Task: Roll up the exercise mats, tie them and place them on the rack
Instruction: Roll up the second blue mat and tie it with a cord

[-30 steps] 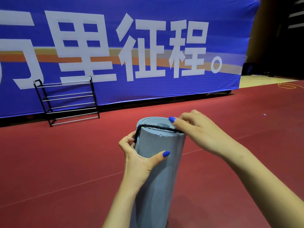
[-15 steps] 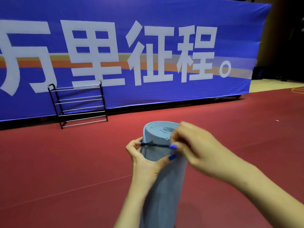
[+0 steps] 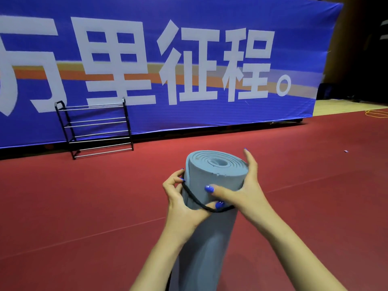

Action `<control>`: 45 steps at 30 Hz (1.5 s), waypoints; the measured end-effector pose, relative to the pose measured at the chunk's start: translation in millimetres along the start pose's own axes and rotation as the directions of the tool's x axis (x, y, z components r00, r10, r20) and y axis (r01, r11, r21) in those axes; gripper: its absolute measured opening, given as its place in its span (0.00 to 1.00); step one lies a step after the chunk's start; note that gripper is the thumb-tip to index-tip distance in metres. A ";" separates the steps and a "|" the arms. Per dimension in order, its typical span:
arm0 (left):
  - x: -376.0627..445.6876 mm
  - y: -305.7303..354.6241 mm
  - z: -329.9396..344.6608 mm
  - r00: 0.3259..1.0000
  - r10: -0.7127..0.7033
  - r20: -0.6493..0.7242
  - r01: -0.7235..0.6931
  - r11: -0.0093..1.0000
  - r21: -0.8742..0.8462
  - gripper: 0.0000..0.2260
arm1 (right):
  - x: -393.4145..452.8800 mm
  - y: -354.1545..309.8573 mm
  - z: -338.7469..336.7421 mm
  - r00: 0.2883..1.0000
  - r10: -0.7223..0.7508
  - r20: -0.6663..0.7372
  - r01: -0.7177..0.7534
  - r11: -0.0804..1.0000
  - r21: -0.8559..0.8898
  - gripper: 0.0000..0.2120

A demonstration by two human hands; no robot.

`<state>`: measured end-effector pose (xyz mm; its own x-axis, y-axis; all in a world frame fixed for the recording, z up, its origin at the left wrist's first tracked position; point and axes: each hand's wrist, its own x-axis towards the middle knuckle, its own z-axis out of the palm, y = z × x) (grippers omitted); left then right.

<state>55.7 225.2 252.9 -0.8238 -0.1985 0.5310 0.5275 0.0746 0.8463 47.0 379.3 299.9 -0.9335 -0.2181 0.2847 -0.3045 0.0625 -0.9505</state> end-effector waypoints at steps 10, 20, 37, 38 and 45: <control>-2.5 20.6 -40.7 0.949 -0.298 -0.107 0.193 0.812 -0.551 0.04 | 11.7 -0.1 26.6 0.971 0.014 0.240 -0.023 0.999 0.034 0.50; -1.7 20.5 -56.5 0.860 -0.361 -0.362 0.285 0.926 -0.248 0.08 | 4.3 13.5 12.6 0.928 0.142 0.345 -0.205 0.966 0.155 0.45; -1.0 1.7 -76.9 0.778 -0.558 -0.289 0.586 0.810 0.016 0.18 | -1.7 25.1 0.8 0.843 0.310 0.440 -0.338 0.941 -0.015 0.34; -2.1 1.6 -78.1 0.768 -0.578 -0.275 0.609 0.792 0.035 0.14 | -1.5 24.2 1.0 0.830 0.314 0.461 -0.360 0.933 0.011 0.32; -8.8 7.8 -72.3 0.756 -0.620 -0.211 0.632 0.775 -0.015 0.06 | 1.2 22.5 22.2 0.876 0.403 0.265 -0.460 0.864 0.205 0.15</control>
<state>82.0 156.8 251.7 -0.9058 -0.4024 -0.1326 -0.1087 -0.0818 0.9907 43.2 358.8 276.2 -0.8902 -0.4239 -0.1667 0.2046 -0.0450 -0.9778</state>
